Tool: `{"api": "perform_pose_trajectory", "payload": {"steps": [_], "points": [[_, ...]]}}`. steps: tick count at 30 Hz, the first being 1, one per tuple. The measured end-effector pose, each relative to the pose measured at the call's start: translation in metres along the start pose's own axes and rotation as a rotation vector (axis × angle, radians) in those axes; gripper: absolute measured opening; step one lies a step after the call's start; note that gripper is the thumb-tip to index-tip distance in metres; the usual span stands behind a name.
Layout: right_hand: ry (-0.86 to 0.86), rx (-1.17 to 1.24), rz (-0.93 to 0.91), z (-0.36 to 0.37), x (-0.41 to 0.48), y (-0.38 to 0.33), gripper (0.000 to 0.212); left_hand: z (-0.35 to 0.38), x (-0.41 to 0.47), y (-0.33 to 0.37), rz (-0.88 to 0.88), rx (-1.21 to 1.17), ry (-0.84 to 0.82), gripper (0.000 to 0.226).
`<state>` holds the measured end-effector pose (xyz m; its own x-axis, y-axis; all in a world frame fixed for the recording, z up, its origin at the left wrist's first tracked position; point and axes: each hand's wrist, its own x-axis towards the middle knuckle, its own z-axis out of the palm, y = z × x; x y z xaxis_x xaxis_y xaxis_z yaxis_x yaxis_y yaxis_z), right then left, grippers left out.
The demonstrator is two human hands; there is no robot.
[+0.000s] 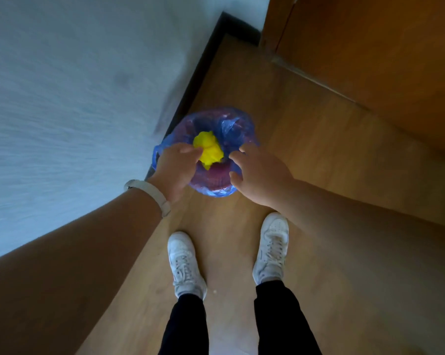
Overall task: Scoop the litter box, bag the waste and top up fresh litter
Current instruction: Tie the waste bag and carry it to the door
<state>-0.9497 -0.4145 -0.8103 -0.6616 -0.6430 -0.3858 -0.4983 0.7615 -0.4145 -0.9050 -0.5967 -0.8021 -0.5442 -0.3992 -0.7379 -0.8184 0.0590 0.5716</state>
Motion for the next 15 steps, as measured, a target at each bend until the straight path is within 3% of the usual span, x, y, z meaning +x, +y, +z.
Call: {"api": "perform_pose_trajectory", "payload": {"steps": [2,6,11,15], "points": [[-0.006,-0.002,0.005,0.001,-0.004,0.0,0.034,0.004,0.005,-0.01,0.004,0.184,-0.028,0.017],[-0.009,0.002,0.065,-0.016,-0.016,0.0,0.03,0.005,-0.012,0.001,0.057,0.216,-0.028,0.044],[-0.036,-0.034,0.121,-0.059,-0.031,-0.009,0.037,-0.022,-0.051,0.019,0.236,0.56,-0.079,0.057],[-0.018,-0.024,0.146,-0.106,-0.047,-0.032,0.041,-0.056,-0.088,0.043,0.296,0.699,-0.061,0.067]]}}
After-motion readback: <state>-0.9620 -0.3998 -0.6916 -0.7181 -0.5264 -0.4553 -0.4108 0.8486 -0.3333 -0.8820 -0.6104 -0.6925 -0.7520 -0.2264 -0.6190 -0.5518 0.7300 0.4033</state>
